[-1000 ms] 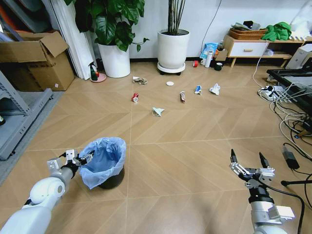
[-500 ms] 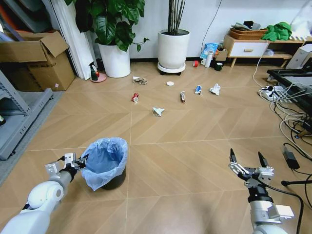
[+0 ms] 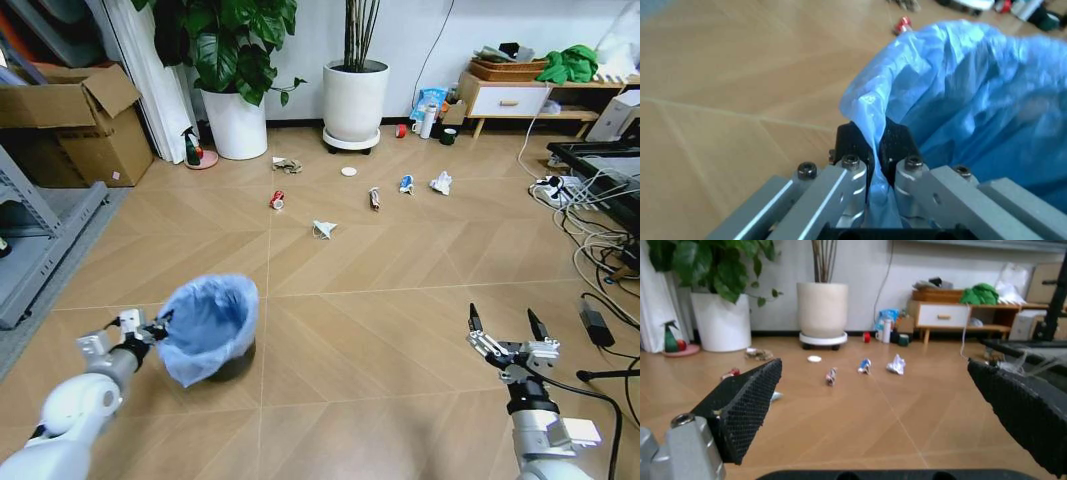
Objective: Pick up the trash bin and place the garbage on the floor into it.
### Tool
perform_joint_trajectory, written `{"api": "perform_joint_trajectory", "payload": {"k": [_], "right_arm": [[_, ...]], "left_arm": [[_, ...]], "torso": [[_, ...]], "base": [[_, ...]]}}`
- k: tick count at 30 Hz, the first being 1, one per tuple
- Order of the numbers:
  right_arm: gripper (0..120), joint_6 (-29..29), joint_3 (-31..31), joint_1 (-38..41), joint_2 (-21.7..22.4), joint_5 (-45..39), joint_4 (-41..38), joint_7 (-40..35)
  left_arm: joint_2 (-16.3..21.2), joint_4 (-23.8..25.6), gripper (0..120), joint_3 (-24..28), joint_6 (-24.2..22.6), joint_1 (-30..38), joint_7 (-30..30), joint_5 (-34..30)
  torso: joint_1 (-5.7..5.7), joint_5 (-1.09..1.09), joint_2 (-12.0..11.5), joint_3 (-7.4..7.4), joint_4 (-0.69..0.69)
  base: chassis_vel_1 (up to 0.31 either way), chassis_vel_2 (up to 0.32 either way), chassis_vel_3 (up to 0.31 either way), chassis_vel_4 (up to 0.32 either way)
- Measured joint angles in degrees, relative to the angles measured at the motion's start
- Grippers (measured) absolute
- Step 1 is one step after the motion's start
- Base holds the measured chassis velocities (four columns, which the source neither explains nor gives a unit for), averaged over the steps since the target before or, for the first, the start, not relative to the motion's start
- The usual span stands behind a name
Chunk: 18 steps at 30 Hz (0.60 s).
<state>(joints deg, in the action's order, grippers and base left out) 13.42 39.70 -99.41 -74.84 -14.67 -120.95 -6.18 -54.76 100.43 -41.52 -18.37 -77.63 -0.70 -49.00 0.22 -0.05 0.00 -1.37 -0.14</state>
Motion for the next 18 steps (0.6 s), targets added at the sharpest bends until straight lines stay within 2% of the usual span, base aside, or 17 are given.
{"api": "perform_joint_trajectory", "payload": {"k": [4, 8, 18], "right_arm": [[100, 2.2, -0.8, 0.7, -0.2, 1.8, 2.0, -0.7], [100, 2.7, -0.8, 0.4, -0.4, 2.4, 3.4, -1.3], [100, 2.7, -1.4, 0.7, -0.5, 1.3, 4.2, -1.7]], "left_arm": [[-0.1, 4.0, 0, -4.6, -0.1, -3.6, 0.1, -0.2], [-1.3, 5.8, 0, -7.0, 0.0, -6.4, -0.1, 0.4], [-3.2, 7.8, 0, -7.6, 0.5, -8.1, -0.3, 1.8]], "torso": [[-0.01, 0.02, 0.0, 0.0, 0.03], [0.0, -0.01, 0.0, 0.0, 0.01], [0.0, 0.0, 0.0, 0.0, 0.01]], "base": [[0.0, 0.0, 0.0, 0.0], [0.0, 0.0, 0.0, 0.0], [0.0, 0.0, 0.0, 0.0]]}}
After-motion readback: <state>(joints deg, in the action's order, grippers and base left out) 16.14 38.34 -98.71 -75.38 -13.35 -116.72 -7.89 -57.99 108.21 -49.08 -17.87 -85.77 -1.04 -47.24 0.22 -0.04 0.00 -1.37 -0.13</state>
